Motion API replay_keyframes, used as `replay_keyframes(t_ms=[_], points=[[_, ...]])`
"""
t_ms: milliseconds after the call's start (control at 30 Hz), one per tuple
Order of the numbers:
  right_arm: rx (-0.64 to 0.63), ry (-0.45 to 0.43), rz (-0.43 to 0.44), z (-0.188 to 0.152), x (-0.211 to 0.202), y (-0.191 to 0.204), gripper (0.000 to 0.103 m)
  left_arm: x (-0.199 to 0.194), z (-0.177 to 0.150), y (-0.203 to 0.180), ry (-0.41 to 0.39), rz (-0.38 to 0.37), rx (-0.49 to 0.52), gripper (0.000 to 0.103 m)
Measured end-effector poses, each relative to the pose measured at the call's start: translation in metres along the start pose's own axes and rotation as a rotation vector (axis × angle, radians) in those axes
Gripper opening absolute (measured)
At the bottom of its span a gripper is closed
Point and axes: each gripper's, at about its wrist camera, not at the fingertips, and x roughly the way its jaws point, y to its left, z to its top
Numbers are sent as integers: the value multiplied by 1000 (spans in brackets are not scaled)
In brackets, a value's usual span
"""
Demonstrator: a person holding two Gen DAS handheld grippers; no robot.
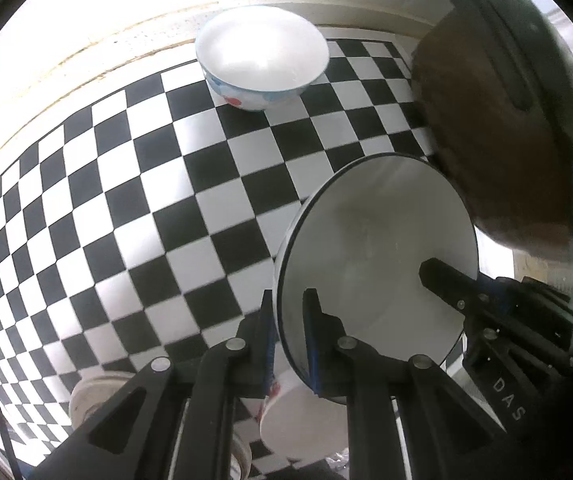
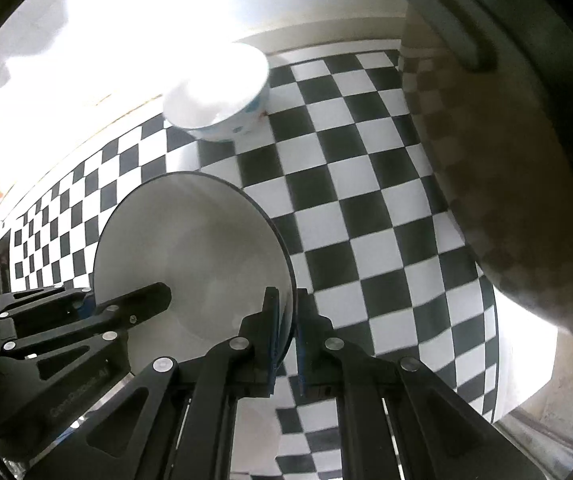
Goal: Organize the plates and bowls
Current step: 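Carry the blue-rimmed white bowl with both grippers and lower it into the red-flower bowl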
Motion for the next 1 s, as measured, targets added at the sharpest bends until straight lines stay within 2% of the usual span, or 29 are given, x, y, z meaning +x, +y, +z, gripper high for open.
replay_keyframes(t_ms=[100,467,1000], points=[[1,-14,5,-15,-16,3,8,-17,-19,3,3,-9,12,11],[26,-11,9,-70,-38,7,8,-17,-67,-8,40,-33,49,12],[41,72,48,-121,0,6,8,21,-106,0,111,-3,54,12]])
